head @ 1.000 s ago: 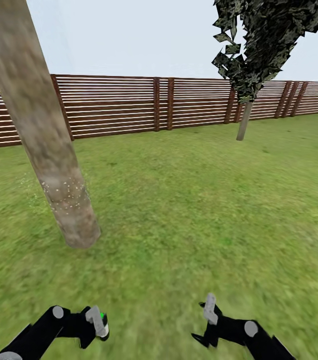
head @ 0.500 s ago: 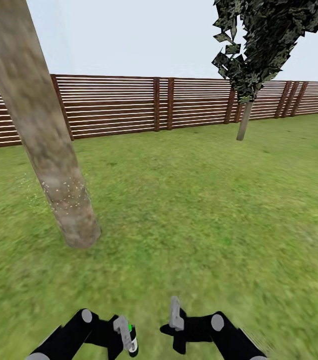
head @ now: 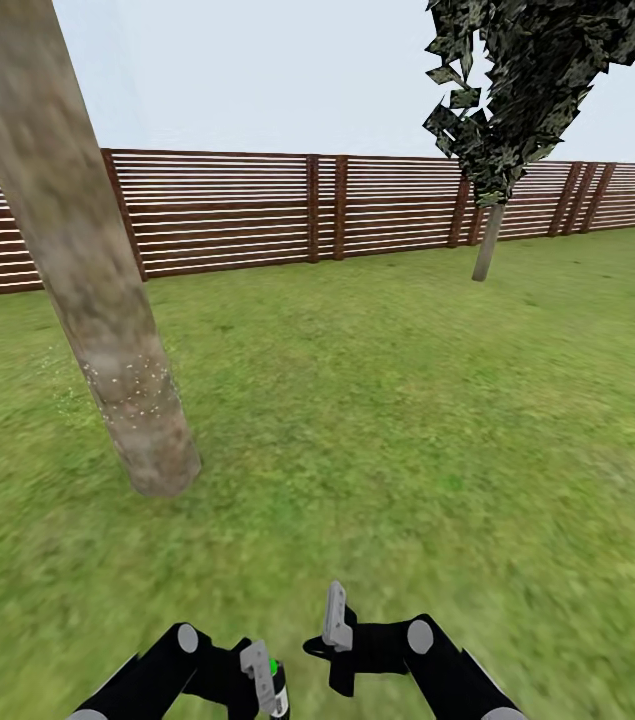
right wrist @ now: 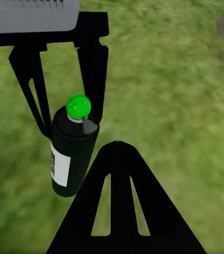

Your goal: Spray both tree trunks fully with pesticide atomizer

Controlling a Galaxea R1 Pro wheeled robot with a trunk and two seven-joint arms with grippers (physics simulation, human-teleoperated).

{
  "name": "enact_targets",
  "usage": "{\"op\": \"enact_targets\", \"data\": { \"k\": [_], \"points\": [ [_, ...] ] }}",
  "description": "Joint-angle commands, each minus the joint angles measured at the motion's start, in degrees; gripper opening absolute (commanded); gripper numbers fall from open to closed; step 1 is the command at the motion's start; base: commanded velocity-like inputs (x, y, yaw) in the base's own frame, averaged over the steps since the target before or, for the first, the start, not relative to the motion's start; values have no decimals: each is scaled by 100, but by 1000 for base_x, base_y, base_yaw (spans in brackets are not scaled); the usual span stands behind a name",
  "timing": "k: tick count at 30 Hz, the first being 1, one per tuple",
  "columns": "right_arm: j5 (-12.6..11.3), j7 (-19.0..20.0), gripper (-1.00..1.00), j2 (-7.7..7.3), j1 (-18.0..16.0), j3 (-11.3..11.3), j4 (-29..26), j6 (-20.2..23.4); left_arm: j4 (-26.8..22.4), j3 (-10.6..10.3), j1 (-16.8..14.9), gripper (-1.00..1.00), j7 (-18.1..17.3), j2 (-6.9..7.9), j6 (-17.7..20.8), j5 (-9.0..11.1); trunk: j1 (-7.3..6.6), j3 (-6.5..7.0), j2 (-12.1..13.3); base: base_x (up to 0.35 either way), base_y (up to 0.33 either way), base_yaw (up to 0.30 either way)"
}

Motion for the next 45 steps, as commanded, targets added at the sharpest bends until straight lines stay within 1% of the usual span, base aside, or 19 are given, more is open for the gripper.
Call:
{"op": "enact_targets", "data": {
  "k": [1, 3, 5, 8, 13, 15, 17, 20, 21, 35, 39, 42, 45],
  "points": [
    [47, 3, -100, 2, -2, -6, -7, -26, -15, -8, -2, -100, -18, 6, 5, -7, -1, -5, -2, 0, 0, 0],
    [51, 3, -100, 2, -2, -6, 0, -26, -29, 8, -3, -100, -31, 7, -2, 24, -1, -5, -2, 0, 0, 0],
    [52, 3, -100, 2, -2, -6, 1, -26, -56, 5, -2, -100, -34, 8, -26, 177, -1, -5, -2, 0, 0, 0],
    [52, 3, -100, 2, -2, -7, 2, -26, -84, -5, -2, -100, -34, -13, -20, 251, -1, -5, -2, 0, 0, 0],
    [54, 2, -100, 2, -2, -14, 2, -26, -93, -5, -2, -100, -34, -104, -18, 277, -1, -5, -2, 0, 0, 0],
    [60, -5, -100, 2, -2, -15, 2, -26, -94, -5, -3, -100, -34, -187, -18, 279, -1, -5, -2, 0, 0, 0],
    [64, -6, -100, -3, -2, -15, 4, -26, -100, -13, -9, -100, -34, -227, -18, 281, -1, -5, -2, 0, 0, 0],
    [69, -12, -100, -7, -2, -15, 5, -26, -103, -22, -11, -100, -30, -339, -18, 273, -1, -5, -2, 0, 0, 0],
    [70, -10, -100, -7, -2, -15, 4, -26, -103, -23, -11, -100, -27, -349, -18, 273, -1, -5, -2, 0, 0, 0],
    [70, -15, -100, -7, -2, -18, 2, -21, -111, -13, -19, -100, 28, -362, -18, 284, -1, -5, -2, 0, 0, 0],
    [72, -15, -100, -7, -2, -18, 2, -21, -111, -14, -20, -100, 37, -362, -18, 483, -1, -5, -2, 0, 0, 0],
    [73, -15, -100, -9, -2, -21, 2, -22, -111, -16, -20, -100, 36, -360, -18, 506, -1, -5, -2, 0, 0, 0],
    [78, -15, -100, -15, -2, -23, 8, -23, -93, -22, -20, -100, 42, -312, -22, 489, -1, -5, -2, 0, 0, 0]
  ]
}}
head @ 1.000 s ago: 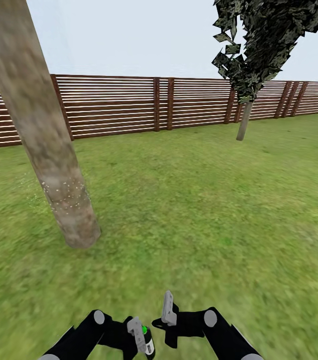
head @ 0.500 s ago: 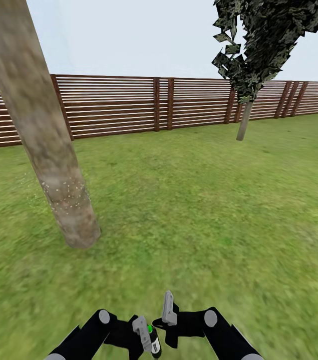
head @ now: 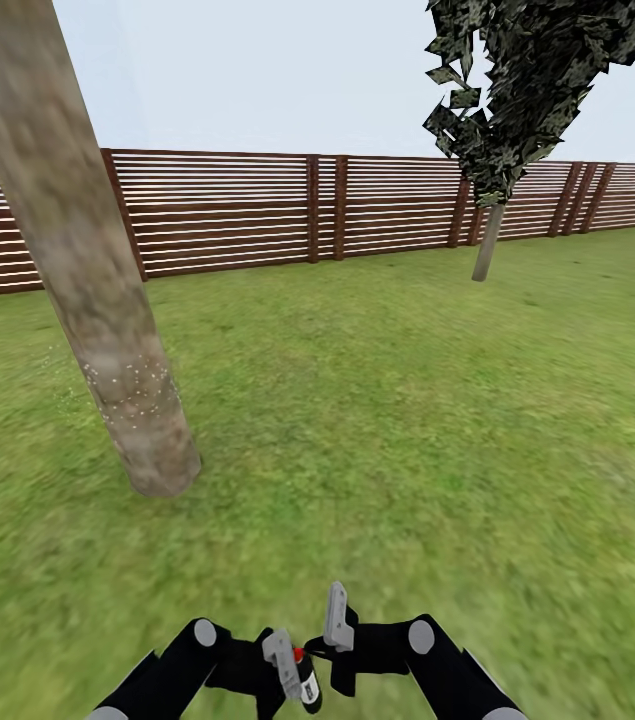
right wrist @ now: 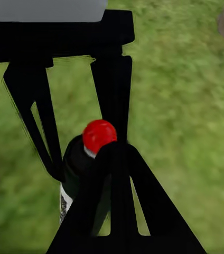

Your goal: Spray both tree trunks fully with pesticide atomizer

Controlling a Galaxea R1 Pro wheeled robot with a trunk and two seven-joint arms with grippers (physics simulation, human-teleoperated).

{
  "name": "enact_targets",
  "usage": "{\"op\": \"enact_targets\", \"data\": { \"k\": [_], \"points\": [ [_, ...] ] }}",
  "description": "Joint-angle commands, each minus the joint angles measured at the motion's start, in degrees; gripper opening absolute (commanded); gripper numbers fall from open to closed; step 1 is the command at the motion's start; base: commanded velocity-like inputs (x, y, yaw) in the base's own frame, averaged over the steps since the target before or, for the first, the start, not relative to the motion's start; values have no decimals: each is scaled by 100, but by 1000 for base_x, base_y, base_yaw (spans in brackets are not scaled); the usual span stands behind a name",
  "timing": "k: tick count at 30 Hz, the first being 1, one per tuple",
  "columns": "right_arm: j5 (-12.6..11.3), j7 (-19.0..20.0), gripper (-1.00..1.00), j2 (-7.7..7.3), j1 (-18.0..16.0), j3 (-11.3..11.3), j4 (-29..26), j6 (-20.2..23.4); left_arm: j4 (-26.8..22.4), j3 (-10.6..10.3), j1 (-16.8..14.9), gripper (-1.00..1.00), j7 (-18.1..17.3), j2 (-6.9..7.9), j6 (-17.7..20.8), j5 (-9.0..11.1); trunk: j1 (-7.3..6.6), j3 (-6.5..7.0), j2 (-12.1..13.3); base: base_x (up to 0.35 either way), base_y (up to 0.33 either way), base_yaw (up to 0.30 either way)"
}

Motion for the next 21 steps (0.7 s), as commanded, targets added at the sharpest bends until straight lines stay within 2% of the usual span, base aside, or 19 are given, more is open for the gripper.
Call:
{"op": "enact_targets", "data": {
  "k": [1, 2, 4, 7, 9, 10, 11, 13, 15, 16, 17, 18, 19, 21],
  "points": [
    [45, 1, -100, 1, -2, -5, -7, -23, 11, 5, 3, -100, -18, 26, 4, -41, -1, -5, -2, 0, 0, 0],
    [45, 2, -100, 1, -2, -6, -7, -21, 39, 9, 10, -100, -15, 63, 4, -56, -1, -5, -2, 0, 0, 0],
    [45, -4, -100, 0, -2, -6, 0, -20, 56, 12, 14, -100, -10, 270, 3, -64, -1, -5, -2, 0, 0, 0],
    [45, -6, -100, -6, -2, -6, 4, -20, 67, 13, 16, -100, -15, 691, -4, -67, -1, -5, -2, 0, 0, 0],
    [45, -13, -100, -18, -2, -6, 4, -20, 68, 13, 16, -100, -16, 1057, -9, -67, -1, -5, -2, 0, 0, 0],
    [45, -14, 100, -26, -2, -6, 4, -25, 69, 13, 16, -100, -16, 1168, -11, -67, -1, -5, -2, 0, 0, 0],
    [45, -15, 100, -39, -2, -10, 4, -27, 69, 13, 16, -100, -16, 1315, -9, -68, -1, -5, -2, 0, 0, 0],
    [45, -23, 100, -48, -2, -18, 10, -29, 69, 28, 16, -100, -6, 1483, 1, -62, -1, -5, -2, 0, 0, 0],
    [45, -82, 100, -127, -2, -35, 41, -46, 73, 184, 18, -100, 247, 1625, 23, -54, -1, -5, -2, 0, 0, 0],
    [23, -347, 100, -311, 3, -42, 118, -50, 79, 393, 23, -100, 616, 1669, 43, -37, -1, -5, -2, 0, 0, 0],
    [1, -862, 100, -483, 8, -46, 346, -53, 115, 699, 40, -100, 1079, 1675, 55, -23, -1, -5, -2, 0, 0, 0],
    [-26, -1510, 100, -583, 12, -49, 710, -54, 224, 1052, 67, -100, 1574, 1646, 54, 7, -1, -5, -2, 0, 0, 0],
    [-148, -2431, 100, -633, 14, -96, 1275, -55, 464, 1515, 98, -100, 2158, 1560, 33, 124, -1, -5, -2, 0, 0, 0],
    [-622, -4430, 100, -664, 15, -272, 2369, -57, 1102, 2381, 128, -100, 3126, 1340, -209, 622, -1, -5, -2, 0, 0, 0]
  ]
}}
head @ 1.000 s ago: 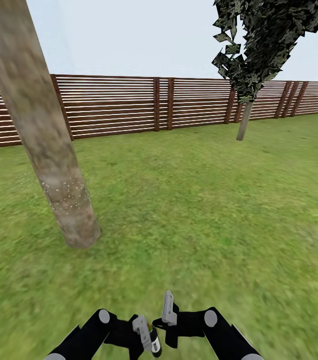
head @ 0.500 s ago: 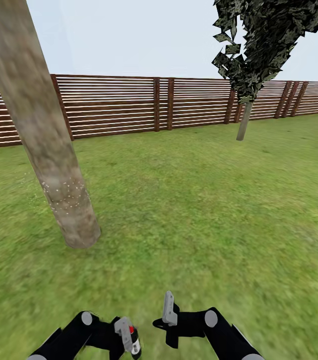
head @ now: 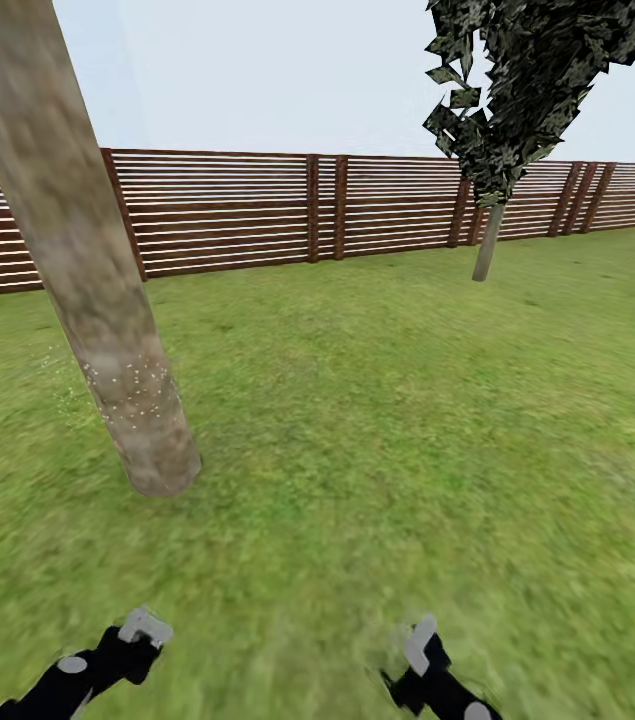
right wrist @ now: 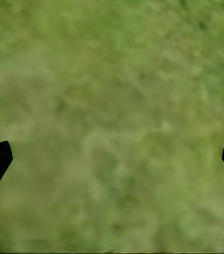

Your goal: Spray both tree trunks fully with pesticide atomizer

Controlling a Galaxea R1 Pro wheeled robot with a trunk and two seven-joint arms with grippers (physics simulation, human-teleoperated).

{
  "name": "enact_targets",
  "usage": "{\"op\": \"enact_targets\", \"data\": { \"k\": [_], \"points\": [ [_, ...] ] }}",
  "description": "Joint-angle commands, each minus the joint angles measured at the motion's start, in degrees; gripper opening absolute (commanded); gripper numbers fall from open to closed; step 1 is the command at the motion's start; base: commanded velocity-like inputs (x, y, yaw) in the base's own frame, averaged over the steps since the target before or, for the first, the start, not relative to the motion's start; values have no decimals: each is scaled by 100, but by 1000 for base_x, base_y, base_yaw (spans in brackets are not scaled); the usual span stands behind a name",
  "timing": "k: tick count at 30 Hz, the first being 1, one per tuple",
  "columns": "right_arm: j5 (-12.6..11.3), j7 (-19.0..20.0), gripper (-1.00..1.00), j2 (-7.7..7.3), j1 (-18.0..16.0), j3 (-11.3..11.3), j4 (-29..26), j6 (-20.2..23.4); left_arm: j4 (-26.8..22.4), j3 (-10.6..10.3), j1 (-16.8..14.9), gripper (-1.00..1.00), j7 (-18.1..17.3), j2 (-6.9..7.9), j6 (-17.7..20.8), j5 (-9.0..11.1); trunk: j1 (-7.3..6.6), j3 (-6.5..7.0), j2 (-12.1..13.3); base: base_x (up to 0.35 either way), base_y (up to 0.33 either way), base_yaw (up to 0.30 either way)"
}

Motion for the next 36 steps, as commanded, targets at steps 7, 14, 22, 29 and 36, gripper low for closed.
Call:
{"op": "enact_targets", "data": {
  "k": [7, 14, 22, 29, 36],
  "points": [
    [-2170, -2232, 100, -54, 11, -49, 940, -1091, 1414, 758, 329, -100, 1714, -80, -2256, 1467, -1, -3, -2, 0, 0, 0],
    [-2175, -2255, 100, -29, 11, -47, 936, -1095, 1425, 759, 427, -100, 1717, -82, -2261, 1484, -1, -3, -2, 0, 0, 0],
    [-2177, -2231, 100, -7, 300, -45, 950, -1072, 1423, 760, 436, -100, 1726, -70, -2276, 1484, -1, -3, -2, 0, 0, 0],
    [-2178, -2230, 100, -6, 518, -41, 950, -1069, 1394, 834, 470, -100, 1726, -66, -2286, 1488, -1, -3, -2, 0, 0, 0],
    [-2178, -2230, 100, -6, 521, -41, 950, -1069, 1371, 983, 472, -100, 1733, 25, -2287, 1490, -1, -3, -2, 0, 0, 0]
  ]
}}
